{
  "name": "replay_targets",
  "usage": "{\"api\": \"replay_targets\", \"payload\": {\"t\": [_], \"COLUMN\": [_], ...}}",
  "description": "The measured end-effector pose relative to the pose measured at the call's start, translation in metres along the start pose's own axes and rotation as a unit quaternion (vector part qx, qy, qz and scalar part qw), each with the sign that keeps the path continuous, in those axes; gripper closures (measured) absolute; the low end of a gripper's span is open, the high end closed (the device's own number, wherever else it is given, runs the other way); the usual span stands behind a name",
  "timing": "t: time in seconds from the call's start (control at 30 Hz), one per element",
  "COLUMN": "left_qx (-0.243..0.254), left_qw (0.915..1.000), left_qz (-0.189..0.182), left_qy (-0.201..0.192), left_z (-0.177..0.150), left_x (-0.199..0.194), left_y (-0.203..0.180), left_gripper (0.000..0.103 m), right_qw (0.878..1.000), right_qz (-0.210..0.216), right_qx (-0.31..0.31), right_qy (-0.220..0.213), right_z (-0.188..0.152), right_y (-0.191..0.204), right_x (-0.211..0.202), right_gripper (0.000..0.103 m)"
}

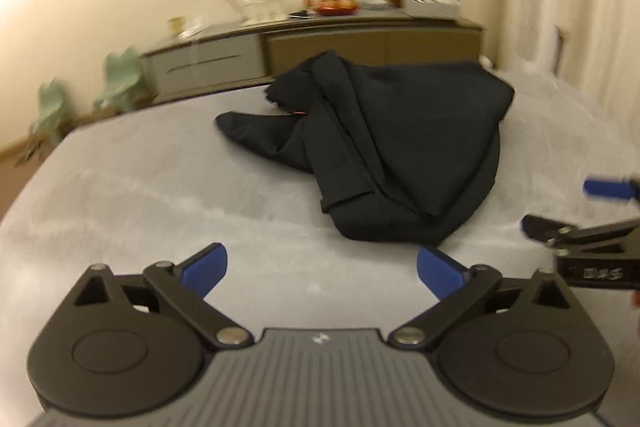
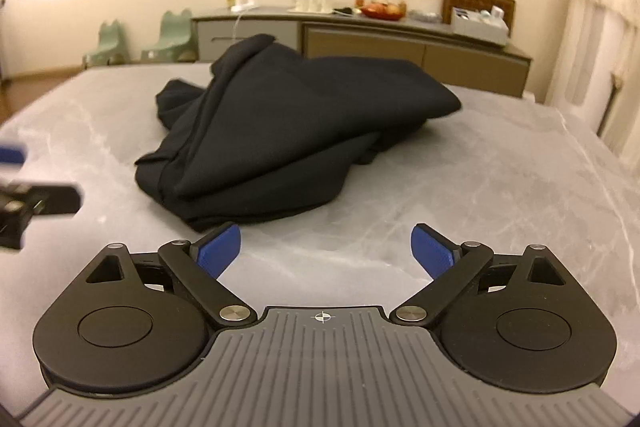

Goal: Fold clothes

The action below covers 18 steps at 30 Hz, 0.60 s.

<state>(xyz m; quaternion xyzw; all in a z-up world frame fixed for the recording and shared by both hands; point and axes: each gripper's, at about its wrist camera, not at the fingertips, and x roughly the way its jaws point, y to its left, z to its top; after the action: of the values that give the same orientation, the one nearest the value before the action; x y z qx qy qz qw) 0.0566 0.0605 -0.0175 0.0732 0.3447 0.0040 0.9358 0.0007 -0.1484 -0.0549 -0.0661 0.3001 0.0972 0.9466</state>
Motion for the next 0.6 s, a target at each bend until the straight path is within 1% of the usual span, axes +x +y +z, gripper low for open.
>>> {"api": "replay_targets", "payload": {"t": [0.03,0.1,0.17,0.23,0.3,0.33,0.4,0.47,0.5,0.53,0.57,0.6], "left_qx": [0.002,-0.023,-0.058,-0.08,-0.089,-0.092,-0.1,-0.108,-0.114,-0.123,-0.132,-0.141], "left_qw": [1.0,0.9997,0.998,0.9957,0.9945,0.9941,0.9936,0.9929,0.9924,0.9914,0.9902,0.9889], "left_qz": [0.001,-0.005,-0.023,-0.044,-0.053,-0.054,-0.049,-0.044,-0.042,-0.038,-0.036,-0.037], "left_qy": [-0.004,0.0,0.009,0.014,0.014,0.015,0.019,0.023,0.025,0.027,0.029,0.029], "left_z": [-0.002,-0.006,-0.005,-0.003,-0.003,-0.005,-0.008,-0.012,-0.013,-0.014,-0.015,-0.015], "left_x": [0.005,0.011,0.011,0.007,0.004,0.003,0.005,0.006,0.007,0.008,0.01,0.01], "left_y": [0.005,0.016,0.026,0.033,0.041,0.044,0.054,0.063,0.068,0.074,0.079,0.083], "left_gripper": [0.0,0.0,0.0,0.0,0.0,0.0,0.0,0.0,0.0,0.0,0.0,0.0], "right_qw": [1.0,1.0,0.999,0.998,0.998,0.998,0.998,0.995,0.994,0.993,0.995,0.997], "right_qz": [-0.002,-0.005,-0.009,-0.011,-0.015,-0.014,-0.009,-0.011,-0.016,-0.019,-0.013,-0.001], "right_qx": [-0.011,-0.027,-0.043,-0.053,-0.058,-0.06,-0.068,-0.083,-0.09,-0.09,-0.079,-0.061], "right_qy": [-0.002,-0.002,-0.002,-0.011,-0.023,-0.021,0.006,0.051,0.067,0.071,0.066,0.056], "right_z": [0.002,0.012,0.022,0.04,0.063,0.074,0.092,0.099,0.1,0.101,0.103,0.106], "right_y": [0.003,0.011,0.019,0.03,0.045,0.052,0.068,0.077,0.078,0.074,0.066,0.055], "right_x": [0.002,0.008,0.014,0.025,0.046,0.059,0.097,0.134,0.148,0.153,0.149,0.14], "right_gripper": [0.008,0.007,0.007,0.003,0.002,0.002,0.003,0.025,0.049,0.083,0.096,0.097]}}
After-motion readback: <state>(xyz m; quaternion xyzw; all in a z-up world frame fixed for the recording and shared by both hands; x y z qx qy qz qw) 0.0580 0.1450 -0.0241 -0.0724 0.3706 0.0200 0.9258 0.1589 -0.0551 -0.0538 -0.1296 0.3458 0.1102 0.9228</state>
